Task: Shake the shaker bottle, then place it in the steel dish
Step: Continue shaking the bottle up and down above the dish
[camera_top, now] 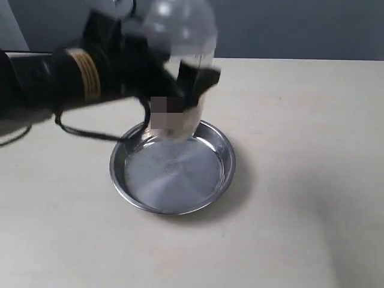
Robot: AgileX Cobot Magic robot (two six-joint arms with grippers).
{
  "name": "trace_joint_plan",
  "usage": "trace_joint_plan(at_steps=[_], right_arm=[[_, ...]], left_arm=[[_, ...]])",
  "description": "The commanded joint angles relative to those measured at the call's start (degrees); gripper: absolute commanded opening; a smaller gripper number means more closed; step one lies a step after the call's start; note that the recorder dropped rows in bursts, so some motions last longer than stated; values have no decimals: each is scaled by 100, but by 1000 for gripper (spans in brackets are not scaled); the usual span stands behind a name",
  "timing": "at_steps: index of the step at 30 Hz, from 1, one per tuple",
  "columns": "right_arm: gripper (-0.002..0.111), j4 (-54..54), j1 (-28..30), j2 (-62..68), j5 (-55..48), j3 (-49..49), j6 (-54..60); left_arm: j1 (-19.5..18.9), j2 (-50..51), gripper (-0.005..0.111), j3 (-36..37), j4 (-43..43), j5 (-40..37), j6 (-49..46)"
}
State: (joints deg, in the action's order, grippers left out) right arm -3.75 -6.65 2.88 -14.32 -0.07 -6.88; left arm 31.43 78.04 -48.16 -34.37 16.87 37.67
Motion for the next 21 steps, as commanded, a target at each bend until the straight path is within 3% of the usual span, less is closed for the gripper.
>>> trace_joint_plan(at_steps=[1, 5, 9, 12, 15, 17, 21], right_arm=[[-1, 20, -19, 22, 77, 7, 20], [-1, 20, -9, 22, 77, 7, 20], [-1, 20, -9, 22, 77, 7, 20], [-1, 20, -9, 22, 77, 7, 20], [-1, 20, -9, 22, 77, 7, 20], [-1, 20, -9, 22, 77, 7, 20], [-1, 20, -9, 22, 77, 7, 20]], left_arm=[[189, -91, 0, 17, -4, -642, -189], [55, 524, 0, 655, 334, -484, -151], [206, -147, 0, 72, 377, 718, -79], [215, -424, 0, -264, 350, -230, -375], [163, 124, 0, 367, 401, -943, -522], [85, 475, 0, 720, 739, -793, -508], [194, -31, 0, 325, 723, 58, -499]])
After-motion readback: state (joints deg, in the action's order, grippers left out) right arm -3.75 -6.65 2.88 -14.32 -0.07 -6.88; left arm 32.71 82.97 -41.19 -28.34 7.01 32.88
